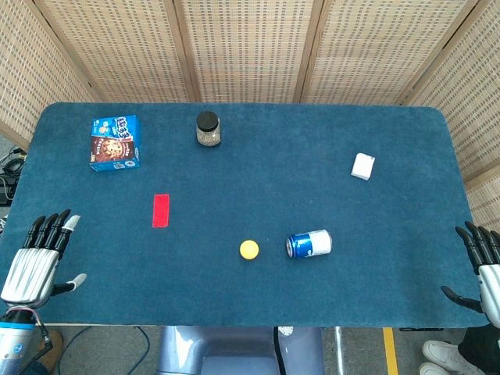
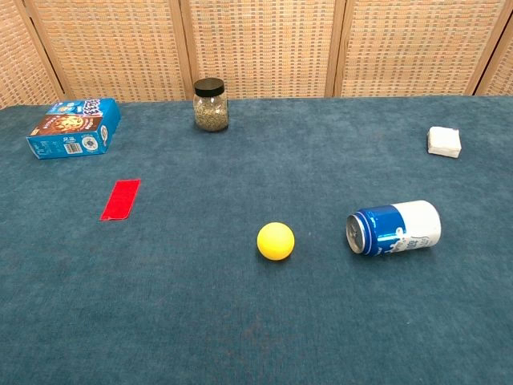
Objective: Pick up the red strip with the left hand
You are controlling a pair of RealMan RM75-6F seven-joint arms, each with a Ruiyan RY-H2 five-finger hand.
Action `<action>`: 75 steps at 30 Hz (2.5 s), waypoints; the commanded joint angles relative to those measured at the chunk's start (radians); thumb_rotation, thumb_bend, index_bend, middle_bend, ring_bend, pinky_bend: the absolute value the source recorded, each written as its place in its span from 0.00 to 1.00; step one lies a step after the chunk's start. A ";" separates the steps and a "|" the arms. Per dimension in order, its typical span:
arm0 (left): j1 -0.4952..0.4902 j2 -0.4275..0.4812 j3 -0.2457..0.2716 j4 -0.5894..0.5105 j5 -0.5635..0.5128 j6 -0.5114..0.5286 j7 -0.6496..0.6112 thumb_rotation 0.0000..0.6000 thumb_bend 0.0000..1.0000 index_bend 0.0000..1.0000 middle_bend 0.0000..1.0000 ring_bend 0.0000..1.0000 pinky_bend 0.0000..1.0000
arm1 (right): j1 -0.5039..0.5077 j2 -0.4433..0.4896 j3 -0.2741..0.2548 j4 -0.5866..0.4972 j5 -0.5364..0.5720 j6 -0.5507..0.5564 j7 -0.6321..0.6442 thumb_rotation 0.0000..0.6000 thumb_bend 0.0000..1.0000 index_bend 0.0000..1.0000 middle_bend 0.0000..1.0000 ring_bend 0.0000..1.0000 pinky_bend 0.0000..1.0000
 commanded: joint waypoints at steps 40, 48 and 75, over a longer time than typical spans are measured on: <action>-0.478 -0.425 -0.184 0.619 -0.437 -0.561 -0.117 1.00 0.29 0.28 0.00 0.00 0.00 | 0.029 -0.020 0.027 0.053 0.113 -0.099 0.036 1.00 0.00 0.05 0.00 0.00 0.00; -0.471 -0.465 -0.178 0.677 -0.413 -0.581 -0.247 1.00 0.26 0.29 0.00 0.00 0.00 | 0.031 -0.024 0.025 0.053 0.110 -0.102 0.033 1.00 0.00 0.05 0.00 0.00 0.00; -0.481 -0.634 -0.163 0.896 -0.332 -0.576 -0.418 1.00 0.26 0.30 0.00 0.00 0.00 | 0.037 -0.029 0.026 0.062 0.119 -0.120 0.038 1.00 0.00 0.05 0.00 0.00 0.00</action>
